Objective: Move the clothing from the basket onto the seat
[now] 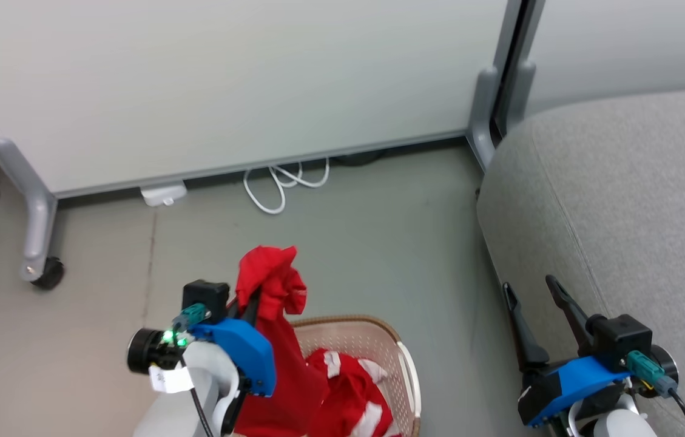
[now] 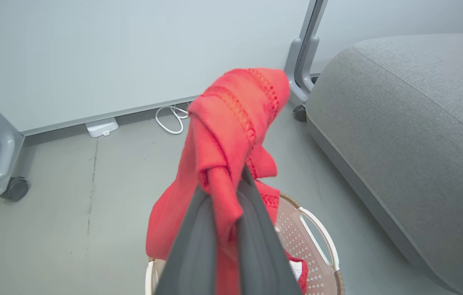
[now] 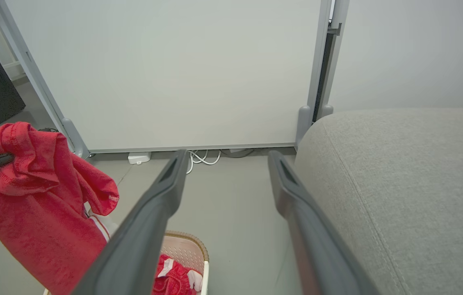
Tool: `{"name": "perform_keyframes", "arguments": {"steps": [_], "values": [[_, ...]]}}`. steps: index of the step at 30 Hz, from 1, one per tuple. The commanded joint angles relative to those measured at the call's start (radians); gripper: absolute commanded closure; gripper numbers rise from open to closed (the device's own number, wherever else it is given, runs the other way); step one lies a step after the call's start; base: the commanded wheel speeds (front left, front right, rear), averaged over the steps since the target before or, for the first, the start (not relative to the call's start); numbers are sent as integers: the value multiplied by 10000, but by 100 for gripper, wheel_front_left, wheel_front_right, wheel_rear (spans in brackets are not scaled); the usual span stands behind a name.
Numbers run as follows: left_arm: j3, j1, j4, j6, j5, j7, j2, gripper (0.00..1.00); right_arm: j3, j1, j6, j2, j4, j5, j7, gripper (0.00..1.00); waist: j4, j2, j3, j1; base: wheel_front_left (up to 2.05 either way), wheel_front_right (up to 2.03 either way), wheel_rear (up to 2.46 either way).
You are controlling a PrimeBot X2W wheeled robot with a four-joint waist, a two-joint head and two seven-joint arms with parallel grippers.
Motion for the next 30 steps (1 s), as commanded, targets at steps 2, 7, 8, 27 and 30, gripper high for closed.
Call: {"name": "perform_keyframes", "arguments": {"steps": [2, 7, 8, 27, 30], "values": [[-262, -167, -287, -79, -148, 68, -22, 100, -8, 273, 1, -29, -139, -65, 141, 0, 309, -1, -516, 3, 0, 0, 0], [-1333, -468, -1346, -114, -793, 451, -24, 100, -11, 552, 1, -29, -494, -99, 388, 0, 448, -1, -745, 3, 0, 0, 0], [-1507, -532, -1526, -113, -925, 540, -24, 100, 14, 600, 1, -27, -554, -95, 417, 0, 467, -1, -763, 3, 0, 0, 0], [-4069, -2269, -3163, 556, -2984, 1570, -22, 100, 483, 745, 1, -27, -1010, -74, 819, 0, 364, -1, -808, 3, 0, 0, 0], [-4465, -2555, -3180, 690, -3407, 1770, -22, 100, 562, 670, 1, -27, -1017, -88, 842, 0, 287, -1, -808, 3, 0, 0, 0]]}}
